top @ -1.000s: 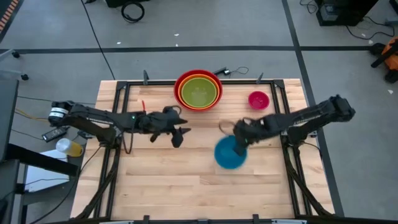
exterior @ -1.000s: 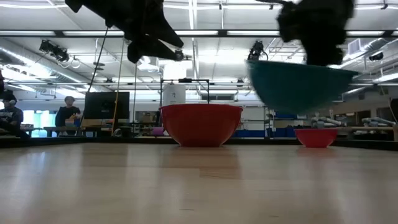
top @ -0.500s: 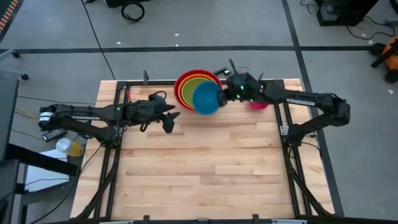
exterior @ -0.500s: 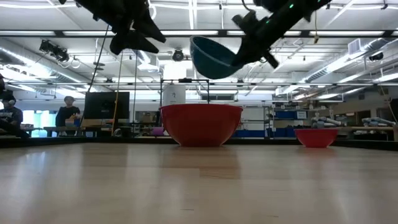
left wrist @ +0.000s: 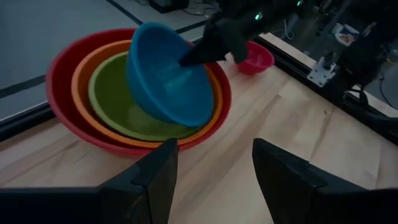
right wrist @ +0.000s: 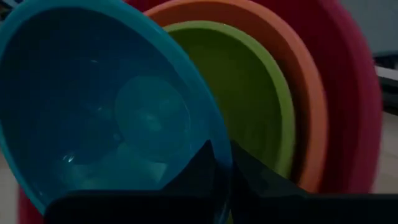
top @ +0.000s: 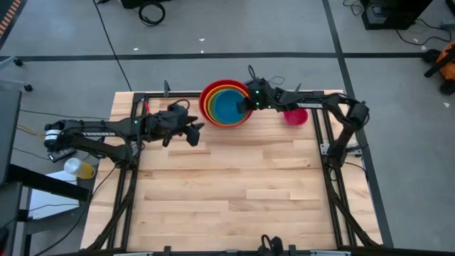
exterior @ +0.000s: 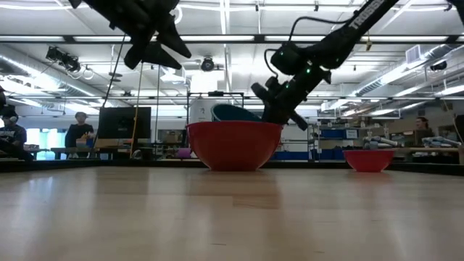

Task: Nest bowls inside each other
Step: Stack the blue bowl on top of the green bowl, then stack the pink bowl on top of the blue bowl

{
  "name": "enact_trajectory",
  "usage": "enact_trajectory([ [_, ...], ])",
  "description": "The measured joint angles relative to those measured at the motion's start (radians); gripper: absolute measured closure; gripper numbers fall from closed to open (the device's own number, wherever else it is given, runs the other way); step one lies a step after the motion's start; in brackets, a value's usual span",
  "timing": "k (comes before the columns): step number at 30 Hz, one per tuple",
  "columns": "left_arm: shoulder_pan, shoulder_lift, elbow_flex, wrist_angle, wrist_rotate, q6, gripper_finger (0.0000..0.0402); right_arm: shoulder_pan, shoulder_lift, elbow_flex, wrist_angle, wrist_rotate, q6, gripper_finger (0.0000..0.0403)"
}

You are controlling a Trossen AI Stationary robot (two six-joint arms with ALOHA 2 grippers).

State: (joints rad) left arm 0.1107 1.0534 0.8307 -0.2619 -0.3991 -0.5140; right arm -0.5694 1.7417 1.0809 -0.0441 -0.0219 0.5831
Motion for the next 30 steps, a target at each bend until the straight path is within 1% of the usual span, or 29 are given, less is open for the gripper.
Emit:
enact_trajectory([
  [4,0.018,0.000,0.000,-0.007,0.000,-0.002,0.0194,-0.005,0.048,0.000,0.061,-0.019,-0.018,0.0369],
  [9,0.044,0.000,0.000,-0.008,0.000,-0.002,0.0194,-0.005,0.054,0.002,0.117,-0.013,-0.049,0.0356],
  [12,0.059,0.000,0.000,-0.010,0.000,-0.002,0.0194,-0.007,0.050,0.018,0.112,-0.011,-0.088,0.0332],
  [17,0.083,0.000,0.000,-0.021,0.000,-0.001,0.0194,-0.010,0.048,0.085,0.082,-0.021,-0.126,0.0271],
  [20,0.084,0.000,0.000,-0.026,0.001,0.002,0.0194,-0.010,0.048,0.133,0.046,-0.025,-0.129,0.0229],
  [23,0.083,0.000,0.000,-0.040,0.002,0.001,0.0194,-0.010,0.047,0.188,-0.031,-0.024,-0.082,0.0197],
  [26,0.082,0.000,0.000,-0.079,0.019,-0.009,0.0194,-0.010,0.046,0.233,-0.118,-0.021,-0.042,0.0186],
  [30,0.082,0.000,0.000,-0.148,0.079,-0.054,0.0194,-0.010,0.006,0.272,-0.242,0.018,-0.053,0.0189],
])
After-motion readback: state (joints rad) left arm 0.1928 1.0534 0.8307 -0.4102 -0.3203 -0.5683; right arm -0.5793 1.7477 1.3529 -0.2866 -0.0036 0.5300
